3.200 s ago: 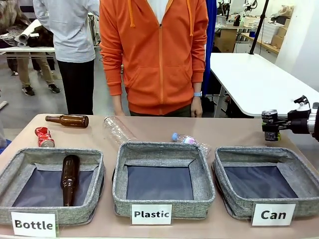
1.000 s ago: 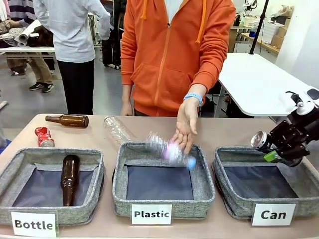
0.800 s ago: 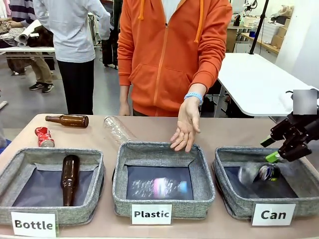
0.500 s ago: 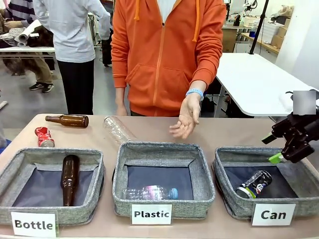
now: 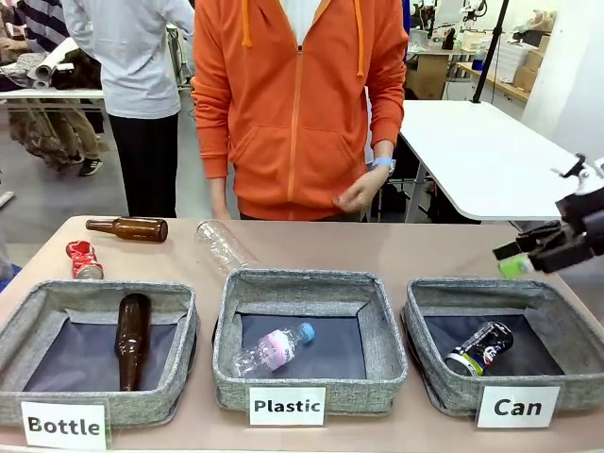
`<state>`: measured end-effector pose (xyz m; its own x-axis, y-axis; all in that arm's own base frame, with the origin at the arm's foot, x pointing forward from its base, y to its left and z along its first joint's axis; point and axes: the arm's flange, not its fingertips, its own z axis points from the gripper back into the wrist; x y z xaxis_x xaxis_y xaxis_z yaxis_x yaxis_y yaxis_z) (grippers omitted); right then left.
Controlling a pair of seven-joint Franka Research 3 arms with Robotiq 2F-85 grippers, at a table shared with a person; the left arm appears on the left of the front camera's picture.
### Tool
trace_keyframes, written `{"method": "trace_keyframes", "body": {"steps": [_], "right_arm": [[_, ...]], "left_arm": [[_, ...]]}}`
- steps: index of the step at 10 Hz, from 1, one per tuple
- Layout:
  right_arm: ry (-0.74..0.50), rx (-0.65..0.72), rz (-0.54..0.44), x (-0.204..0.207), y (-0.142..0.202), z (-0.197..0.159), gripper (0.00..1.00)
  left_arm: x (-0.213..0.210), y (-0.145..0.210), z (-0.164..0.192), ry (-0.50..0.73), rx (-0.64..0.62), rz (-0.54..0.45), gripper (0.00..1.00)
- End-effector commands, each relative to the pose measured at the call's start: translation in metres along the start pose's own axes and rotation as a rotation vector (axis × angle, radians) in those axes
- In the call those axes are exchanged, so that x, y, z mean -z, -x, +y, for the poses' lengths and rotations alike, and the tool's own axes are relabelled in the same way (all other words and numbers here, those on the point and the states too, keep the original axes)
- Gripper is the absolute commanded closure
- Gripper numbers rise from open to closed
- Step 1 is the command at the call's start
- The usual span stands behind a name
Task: Sort the can waste into the basket.
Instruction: Pick up the can waste from the table and place it in the right Fabric basket.
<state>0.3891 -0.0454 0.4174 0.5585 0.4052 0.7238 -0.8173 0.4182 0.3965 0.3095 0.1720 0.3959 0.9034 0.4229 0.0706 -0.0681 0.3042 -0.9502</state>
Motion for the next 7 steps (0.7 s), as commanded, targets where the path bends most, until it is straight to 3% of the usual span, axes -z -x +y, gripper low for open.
{"method": "trace_keyframes", "body": {"steps": [1,2,4,7], "right_arm": [[-0.066,0.368,-0.329,-0.019,-0.011,-0.007,0.0],[-0.131,0.502,-0.428,-0.031,-0.009,-0.01,0.0],[-0.233,0.722,-0.532,-0.047,-0.005,-0.024,0.0],[-0.304,0.833,-0.646,-0.058,0.001,-0.042,0.0]], "left_arm": [[0.0,0.001,-0.003,0.014,-0.01,-0.002,0.0],[0.0,0.001,-0.003,0.014,-0.01,-0.002,0.0],[0.0,0.001,-0.003,0.014,-0.01,-0.002,0.0],[0.0,0.001,-0.003,0.014,-0.01,-0.002,0.0]]}}
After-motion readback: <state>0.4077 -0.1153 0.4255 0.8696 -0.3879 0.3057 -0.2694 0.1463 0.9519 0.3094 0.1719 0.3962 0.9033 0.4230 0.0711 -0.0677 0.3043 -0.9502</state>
